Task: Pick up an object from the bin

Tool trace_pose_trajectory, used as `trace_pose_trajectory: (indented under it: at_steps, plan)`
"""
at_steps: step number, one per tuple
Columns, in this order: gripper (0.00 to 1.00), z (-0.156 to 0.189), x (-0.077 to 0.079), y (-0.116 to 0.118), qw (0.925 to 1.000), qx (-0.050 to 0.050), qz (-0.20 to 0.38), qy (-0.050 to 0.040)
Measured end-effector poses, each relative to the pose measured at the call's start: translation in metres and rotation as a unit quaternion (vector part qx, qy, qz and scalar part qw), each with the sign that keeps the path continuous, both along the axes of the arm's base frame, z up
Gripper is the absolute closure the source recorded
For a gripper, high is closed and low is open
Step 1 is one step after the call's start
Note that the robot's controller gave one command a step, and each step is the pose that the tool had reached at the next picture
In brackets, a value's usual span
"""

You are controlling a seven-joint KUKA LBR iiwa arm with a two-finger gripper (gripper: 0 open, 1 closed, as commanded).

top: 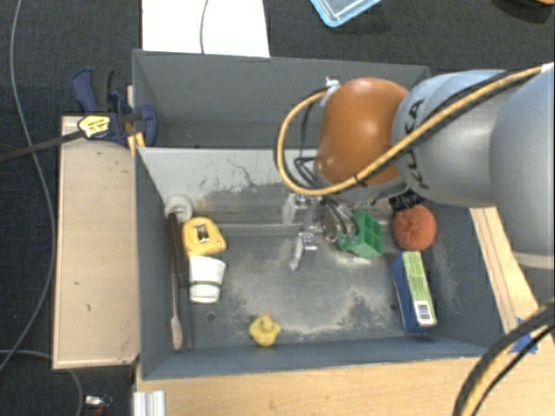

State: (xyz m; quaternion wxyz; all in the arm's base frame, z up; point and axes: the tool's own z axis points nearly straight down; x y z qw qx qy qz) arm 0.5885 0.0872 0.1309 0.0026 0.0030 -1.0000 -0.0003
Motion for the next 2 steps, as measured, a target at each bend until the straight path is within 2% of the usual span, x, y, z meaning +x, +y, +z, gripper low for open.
trace_pose_trajectory:
  at_steps: [1, 2]
  plan:
    - [0.00, 0.005, 0.002, 0.000, 1.0000, 0.000, -0.001, -0.0040]
    - [0.00, -0.017, -0.012, -0.051, 0.9993, 0.000, 0.037, -0.0038]
